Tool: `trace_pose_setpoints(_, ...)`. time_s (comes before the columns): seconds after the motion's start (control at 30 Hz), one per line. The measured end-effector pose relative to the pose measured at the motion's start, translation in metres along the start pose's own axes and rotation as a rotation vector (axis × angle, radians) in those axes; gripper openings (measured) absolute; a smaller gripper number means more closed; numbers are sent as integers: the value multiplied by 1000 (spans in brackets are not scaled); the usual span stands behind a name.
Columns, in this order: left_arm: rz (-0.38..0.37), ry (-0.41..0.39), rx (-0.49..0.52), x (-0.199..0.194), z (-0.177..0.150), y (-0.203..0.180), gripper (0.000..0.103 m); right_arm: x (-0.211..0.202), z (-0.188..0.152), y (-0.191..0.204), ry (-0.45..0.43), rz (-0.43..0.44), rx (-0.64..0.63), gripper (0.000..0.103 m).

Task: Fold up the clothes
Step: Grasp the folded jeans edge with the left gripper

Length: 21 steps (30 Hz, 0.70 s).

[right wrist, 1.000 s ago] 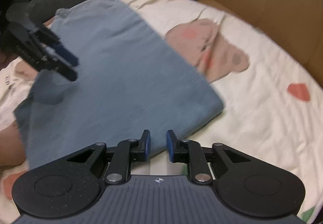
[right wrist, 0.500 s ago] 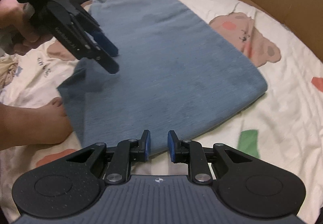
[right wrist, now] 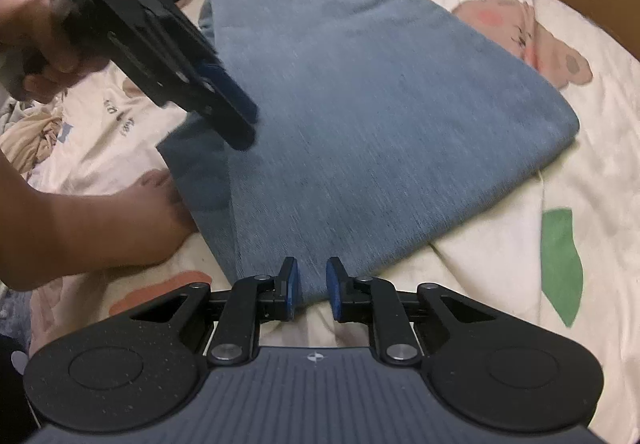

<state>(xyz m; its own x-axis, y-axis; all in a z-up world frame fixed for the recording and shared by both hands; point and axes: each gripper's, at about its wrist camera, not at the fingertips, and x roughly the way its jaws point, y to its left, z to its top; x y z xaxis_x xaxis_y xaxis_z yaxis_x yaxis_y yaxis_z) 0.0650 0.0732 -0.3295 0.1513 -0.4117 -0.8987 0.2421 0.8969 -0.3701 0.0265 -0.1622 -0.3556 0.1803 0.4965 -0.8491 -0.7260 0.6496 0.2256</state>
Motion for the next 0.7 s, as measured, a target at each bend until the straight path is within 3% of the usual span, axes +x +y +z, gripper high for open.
trace_pose_setpoints(0.13,-39,22,-116,-3,-2,13,27,-9,-1,-12,-14,25,104,23)
trace_pose_setpoints(0.27,-51,65,-139,-2,-8,18,23,-21,-1,-31,-68,3,231,34)
trace_pose_setpoints(0.47,-61,106,-193,6,-16,27,18,-21,1,-59,-96,-11,379,37)
trace_pose_setpoints(0.53,-58,108,-222,10,-18,33,14,-19,0,-66,-104,-11,433,41)
trace_pose_setpoints(0.6,-47,110,-240,15,-21,38,4,-16,0,-72,-114,-17,478,41)
trace_pose_setpoints(0.7,-60,103,-290,16,-25,47,3,-15,-2,-84,-145,3,573,41)
